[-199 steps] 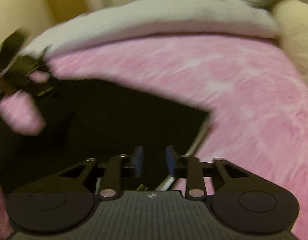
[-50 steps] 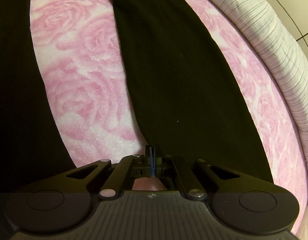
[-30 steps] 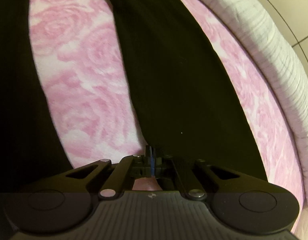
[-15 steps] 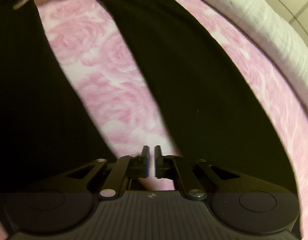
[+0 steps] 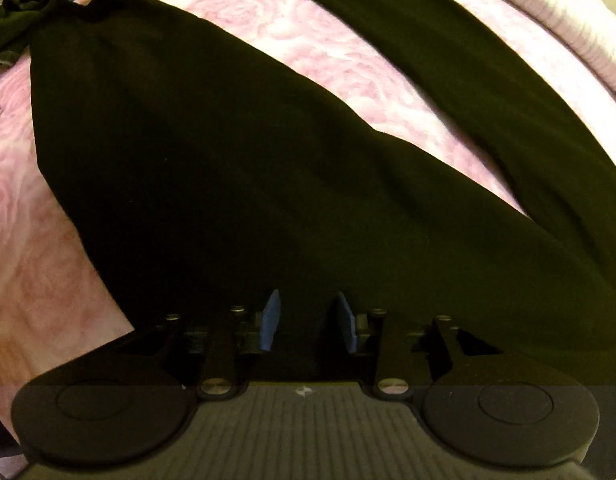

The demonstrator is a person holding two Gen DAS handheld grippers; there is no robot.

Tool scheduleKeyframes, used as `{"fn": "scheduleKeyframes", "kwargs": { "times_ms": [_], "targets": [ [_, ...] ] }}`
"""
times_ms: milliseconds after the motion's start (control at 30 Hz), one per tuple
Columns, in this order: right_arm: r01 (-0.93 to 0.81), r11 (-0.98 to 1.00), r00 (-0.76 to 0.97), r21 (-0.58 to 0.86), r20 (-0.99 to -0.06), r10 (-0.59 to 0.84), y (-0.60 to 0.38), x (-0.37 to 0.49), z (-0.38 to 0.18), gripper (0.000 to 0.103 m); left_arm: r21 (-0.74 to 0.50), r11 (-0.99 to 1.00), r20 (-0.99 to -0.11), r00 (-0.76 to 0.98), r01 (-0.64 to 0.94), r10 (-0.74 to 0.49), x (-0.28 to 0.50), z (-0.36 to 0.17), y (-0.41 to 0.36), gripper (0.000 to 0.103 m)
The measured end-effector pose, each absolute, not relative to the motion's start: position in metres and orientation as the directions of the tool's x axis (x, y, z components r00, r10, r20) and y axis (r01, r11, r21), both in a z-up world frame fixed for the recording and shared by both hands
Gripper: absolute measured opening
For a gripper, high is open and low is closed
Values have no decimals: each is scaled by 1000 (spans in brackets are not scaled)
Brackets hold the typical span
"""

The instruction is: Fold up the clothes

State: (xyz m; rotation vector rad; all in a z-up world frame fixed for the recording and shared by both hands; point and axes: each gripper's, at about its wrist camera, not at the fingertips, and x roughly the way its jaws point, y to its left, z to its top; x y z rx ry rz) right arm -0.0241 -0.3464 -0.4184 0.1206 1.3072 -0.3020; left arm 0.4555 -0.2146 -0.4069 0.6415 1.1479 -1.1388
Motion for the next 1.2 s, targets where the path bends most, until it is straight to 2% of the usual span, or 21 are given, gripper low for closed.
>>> {"fn": "scheduleKeyframes", "kwargs": {
  "times_ms": [100,367,467,533,600,700,767,800,833,867,933,1000,1067,1200],
  "targets": [
    [305,948,224,-89,-961,-162,-345,-24,-416,47,-146,325,-938,-27,934,-346,460,-412,-212,58],
    [321,940,231,-115,-953,-195,-347,-16,-407,61,-253,331,-918,-118,909,-379,475,-407,-207,57],
    [318,941,230,-118,-953,-198,-346,-15,-405,64,-261,329,-930,-146,907,-336,475,-407,-210,48],
    [309,944,224,-117,-955,-192,-344,-14,-408,65,-254,315,-939,-154,914,-308,474,-409,-212,38],
    [309,944,221,-117,-956,-191,-344,-12,-408,65,-242,321,-945,-146,916,-293,476,-408,-211,37],
    [316,941,227,-119,-954,-197,-345,-10,-405,66,-236,339,-941,-127,911,-314,480,-402,-208,62],
    [316,941,230,-120,-953,-199,-345,-8,-405,68,-218,321,-945,-117,922,-306,478,-404,-209,63],
    [315,942,230,-120,-953,-198,-346,-7,-406,68,-211,302,-949,-122,930,-289,475,-408,-210,58],
    [313,942,230,-120,-953,-198,-346,-6,-407,68,-207,279,-955,-131,938,-267,472,-413,-213,44],
    [312,943,229,-119,-954,-196,-347,-5,-409,68,-189,262,-962,-124,946,-244,469,-418,-215,38],
    [307,945,223,-114,-957,-188,-347,-3,-412,68,-159,234,-964,-99,959,-248,466,-420,-219,13],
    [305,945,224,-115,-956,-188,-348,-2,-412,68,-176,235,-937,-90,956,-337,470,-406,-221,7],
    [306,944,234,-126,-951,-203,-348,-1,-409,68,-178,244,-908,-63,953,-414,475,-392,-226,7],
    [322,935,256,-147,-938,-235,-355,-1,-404,70,-174,280,-917,-52,944,-395,487,-402,-237,7]
  ]
}}
